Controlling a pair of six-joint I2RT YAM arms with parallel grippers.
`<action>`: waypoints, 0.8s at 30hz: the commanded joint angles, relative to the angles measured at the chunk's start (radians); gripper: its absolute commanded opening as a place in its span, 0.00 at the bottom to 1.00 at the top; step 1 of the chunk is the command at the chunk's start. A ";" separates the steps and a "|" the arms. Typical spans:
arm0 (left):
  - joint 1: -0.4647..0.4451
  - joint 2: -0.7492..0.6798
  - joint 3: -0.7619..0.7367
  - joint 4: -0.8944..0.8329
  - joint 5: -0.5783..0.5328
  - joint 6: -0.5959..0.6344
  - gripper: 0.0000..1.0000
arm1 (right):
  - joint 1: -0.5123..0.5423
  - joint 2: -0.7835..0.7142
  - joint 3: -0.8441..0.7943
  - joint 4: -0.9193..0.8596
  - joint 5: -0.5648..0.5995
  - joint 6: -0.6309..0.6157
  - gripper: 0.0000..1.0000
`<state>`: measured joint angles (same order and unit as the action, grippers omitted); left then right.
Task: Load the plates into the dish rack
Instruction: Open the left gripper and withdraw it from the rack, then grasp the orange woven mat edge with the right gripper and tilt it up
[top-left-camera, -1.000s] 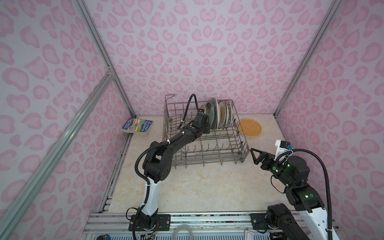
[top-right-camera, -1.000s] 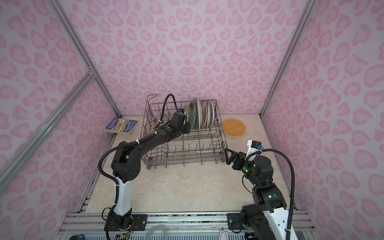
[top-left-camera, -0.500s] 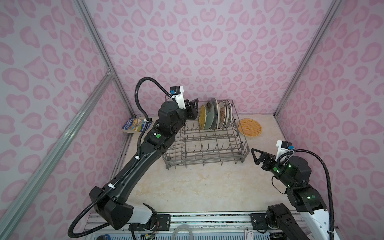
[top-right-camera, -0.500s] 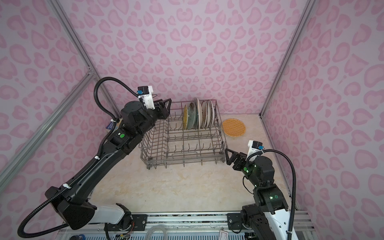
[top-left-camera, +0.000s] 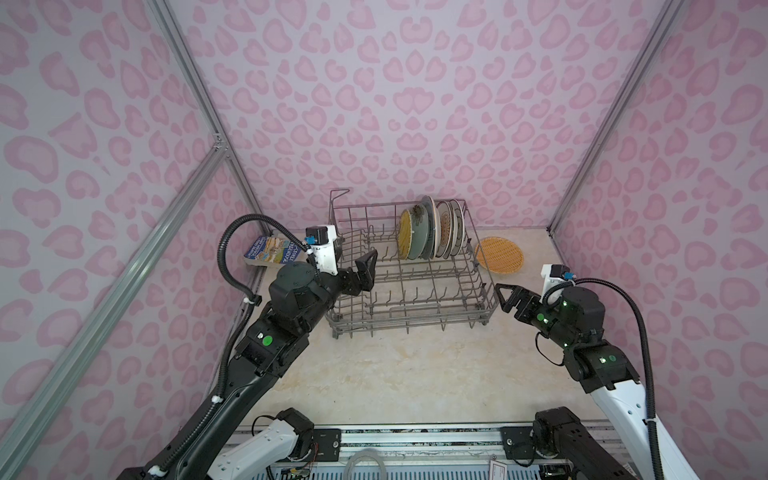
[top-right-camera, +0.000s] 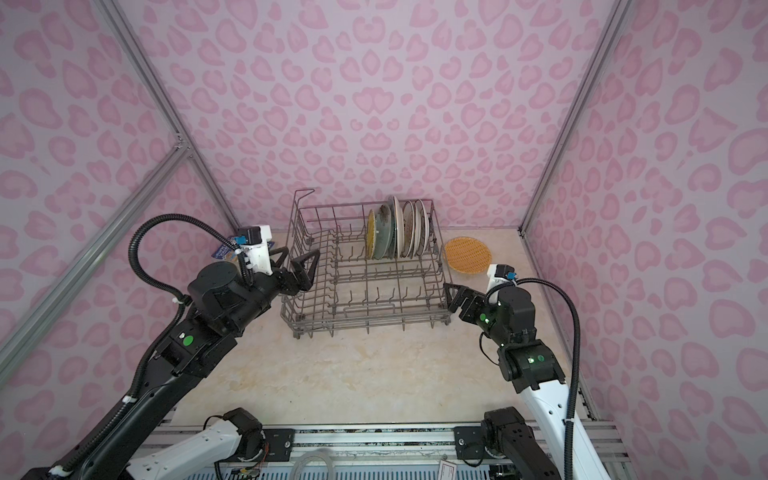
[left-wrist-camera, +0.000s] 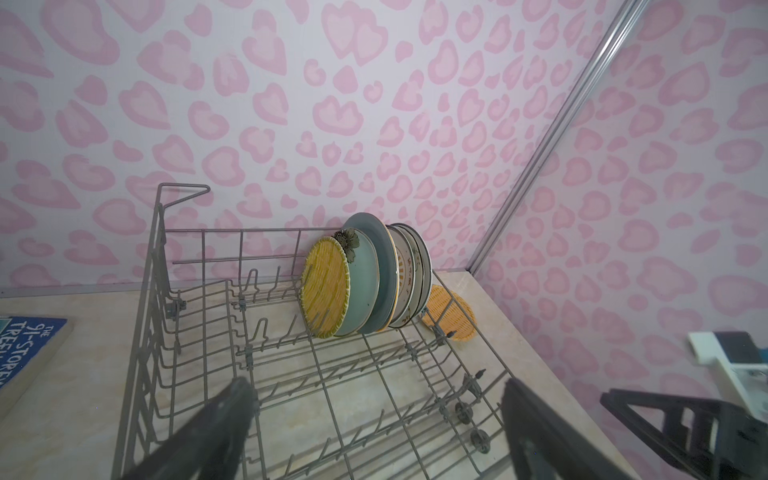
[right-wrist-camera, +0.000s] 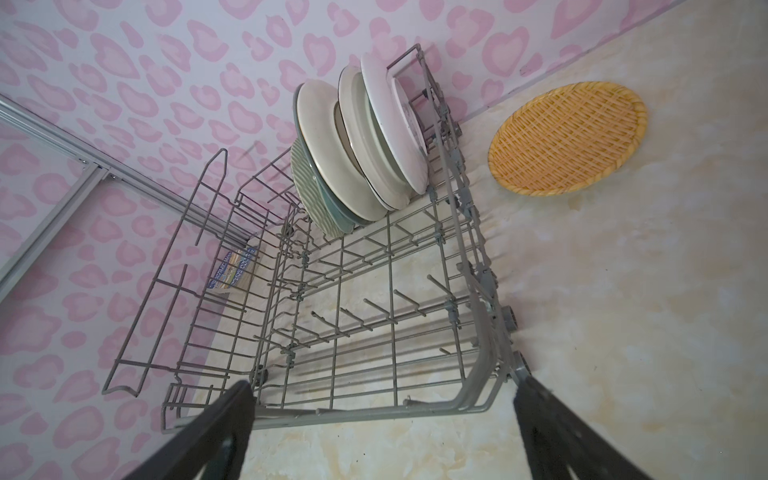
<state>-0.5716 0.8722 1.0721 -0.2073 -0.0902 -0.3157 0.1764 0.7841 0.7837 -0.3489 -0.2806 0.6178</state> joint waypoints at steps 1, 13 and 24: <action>-0.001 -0.076 -0.060 -0.030 0.107 0.059 0.97 | -0.013 0.070 0.018 0.076 0.009 0.024 0.97; -0.001 -0.229 -0.289 -0.026 0.273 0.092 0.97 | -0.369 0.427 0.049 0.320 -0.142 0.153 0.96; 0.007 -0.214 -0.309 -0.050 0.316 0.096 0.97 | -0.491 0.887 0.131 0.592 -0.225 0.214 0.91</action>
<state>-0.5694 0.6540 0.7589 -0.2779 0.2047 -0.2310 -0.3004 1.5986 0.8879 0.1192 -0.4595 0.8097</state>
